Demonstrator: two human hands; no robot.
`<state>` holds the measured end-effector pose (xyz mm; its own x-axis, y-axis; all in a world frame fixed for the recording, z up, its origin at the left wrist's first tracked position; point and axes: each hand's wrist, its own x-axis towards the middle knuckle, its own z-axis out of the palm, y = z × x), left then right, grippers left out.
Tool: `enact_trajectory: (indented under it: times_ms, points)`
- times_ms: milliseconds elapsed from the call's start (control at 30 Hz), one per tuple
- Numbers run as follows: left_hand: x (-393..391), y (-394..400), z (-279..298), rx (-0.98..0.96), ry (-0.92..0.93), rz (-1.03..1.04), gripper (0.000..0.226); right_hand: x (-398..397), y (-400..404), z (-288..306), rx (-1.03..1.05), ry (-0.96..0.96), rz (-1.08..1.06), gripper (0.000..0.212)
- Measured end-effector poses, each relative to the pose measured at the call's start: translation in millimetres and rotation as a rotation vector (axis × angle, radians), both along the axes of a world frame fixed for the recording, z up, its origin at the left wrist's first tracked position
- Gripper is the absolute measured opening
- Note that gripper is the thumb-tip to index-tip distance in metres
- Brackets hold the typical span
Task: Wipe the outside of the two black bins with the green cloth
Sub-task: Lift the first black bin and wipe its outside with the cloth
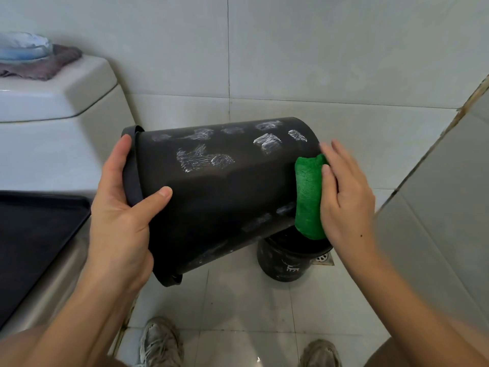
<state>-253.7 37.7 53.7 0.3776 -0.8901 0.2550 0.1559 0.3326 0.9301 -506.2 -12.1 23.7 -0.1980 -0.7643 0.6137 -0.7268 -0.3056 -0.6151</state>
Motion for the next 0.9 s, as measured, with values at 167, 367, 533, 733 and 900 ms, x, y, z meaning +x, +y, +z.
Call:
enact_trajectory:
  times_ms: [167,367,533,733,900]
  points:
    - [1.4,2.6,2.8,-0.001,0.027,0.001,0.076,2.8,2.7,-1.3,-0.141,-0.149,-0.005,0.040]
    - [-1.5,4.6,4.6,-0.008,0.036,-0.006,0.077,8.8,7.8,-7.8,-0.142,0.180,-0.045,0.068]
    - [-16.7,3.0,0.4,-0.037,-0.030,-0.031,0.077,37.7,16.9,-7.4,-0.340,0.420,0.047,0.052]
    - [-24.3,3.3,-12.2,-0.045,-0.080,-0.073,0.078,70.5,40.0,-13.6,-0.439,0.558,0.240,0.040]
    - [-20.7,2.2,-7.1,-0.058,-0.101,-0.044,0.079,44.0,24.8,-12.7,-0.395,0.463,0.159,0.040]
